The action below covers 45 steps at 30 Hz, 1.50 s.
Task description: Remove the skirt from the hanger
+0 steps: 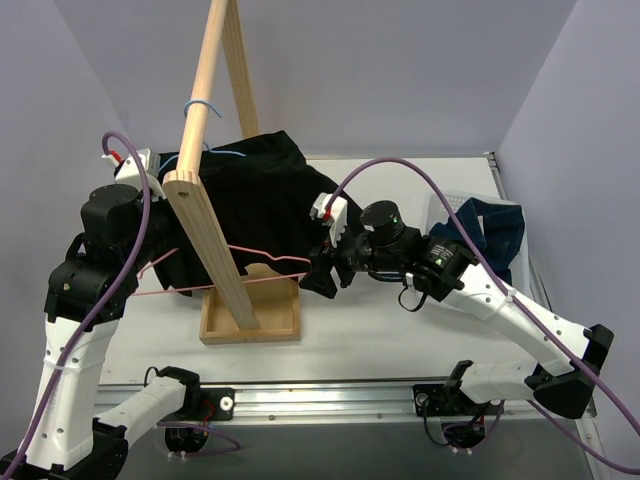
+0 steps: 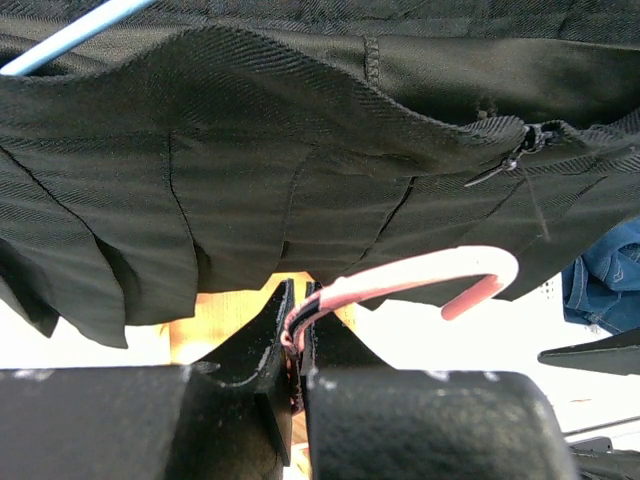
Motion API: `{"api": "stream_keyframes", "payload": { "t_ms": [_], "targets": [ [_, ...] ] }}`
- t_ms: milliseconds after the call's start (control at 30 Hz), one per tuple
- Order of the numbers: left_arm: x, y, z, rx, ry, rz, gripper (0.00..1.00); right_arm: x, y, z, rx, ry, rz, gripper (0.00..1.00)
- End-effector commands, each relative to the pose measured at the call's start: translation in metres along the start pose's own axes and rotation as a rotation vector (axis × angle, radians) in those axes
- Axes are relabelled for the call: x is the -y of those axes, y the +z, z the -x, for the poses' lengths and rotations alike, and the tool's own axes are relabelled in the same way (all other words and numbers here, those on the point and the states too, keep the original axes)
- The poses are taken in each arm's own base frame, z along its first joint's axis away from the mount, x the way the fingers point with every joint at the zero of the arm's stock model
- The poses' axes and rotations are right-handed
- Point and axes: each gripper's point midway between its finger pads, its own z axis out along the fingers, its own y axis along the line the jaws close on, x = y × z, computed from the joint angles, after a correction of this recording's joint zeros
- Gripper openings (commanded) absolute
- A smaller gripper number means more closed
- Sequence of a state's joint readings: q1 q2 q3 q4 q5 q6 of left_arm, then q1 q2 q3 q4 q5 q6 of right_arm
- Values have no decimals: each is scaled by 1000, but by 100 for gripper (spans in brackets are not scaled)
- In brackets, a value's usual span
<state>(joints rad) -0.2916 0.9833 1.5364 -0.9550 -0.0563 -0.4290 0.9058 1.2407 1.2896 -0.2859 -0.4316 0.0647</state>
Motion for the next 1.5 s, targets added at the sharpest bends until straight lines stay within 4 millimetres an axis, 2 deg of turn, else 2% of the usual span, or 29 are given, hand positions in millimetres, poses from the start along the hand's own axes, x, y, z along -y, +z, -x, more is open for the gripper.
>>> {"api": "stream_keyframes", "payload": {
  "t_ms": [0,200,267,300,333,367,400,600,633,800,867,967,1000,1067,1100,1133,1200,1333,1467],
  "targets": [
    [12,-12,7,7,6,-58,2,-11,-2,21,91,-83,61,56],
    [12,-12,6,9,5,-62,2,-18,0,30,123,-135,113,45],
    [13,-12,7,11,4,-65,2,-23,3,32,123,-143,145,37],
    [13,-12,8,14,4,-66,2,-24,4,33,122,-146,153,30],
    [13,-13,8,16,2,-68,2,-23,8,33,106,-146,161,14],
    [13,-13,10,21,2,-68,2,-25,9,32,96,-145,176,1],
    [14,-14,10,22,2,-70,2,-24,11,31,86,-141,179,0],
    [14,-16,12,30,4,-72,2,-24,12,33,93,-173,192,0],
    [14,-16,12,32,4,-73,5,-23,11,34,99,-182,185,0],
    [15,-18,12,46,-13,-80,43,-20,7,41,130,-235,168,0],
    [15,-17,12,51,-19,-83,54,-21,5,44,142,-254,172,0],
    [14,-18,10,44,-21,-79,61,-24,2,51,167,-298,183,0],
    [14,-18,9,43,-21,-79,67,-23,1,54,174,-306,176,0],
    [13,-18,7,38,-24,-77,72,-23,-1,60,190,-325,170,0],
    [13,-20,7,44,-24,-79,89,-23,-1,60,188,-331,169,0],
    [11,-19,5,40,-25,-71,92,-22,-1,64,192,-346,166,0],
    [7,-19,4,39,-30,-50,95,-21,-2,64,185,-351,164,0],
    [-6,-23,1,57,-46,12,94,-19,0,69,177,-360,153,0],
    [-25,-35,9,140,-89,102,94,-12,3,69,160,-352,125,0]
  ]
}}
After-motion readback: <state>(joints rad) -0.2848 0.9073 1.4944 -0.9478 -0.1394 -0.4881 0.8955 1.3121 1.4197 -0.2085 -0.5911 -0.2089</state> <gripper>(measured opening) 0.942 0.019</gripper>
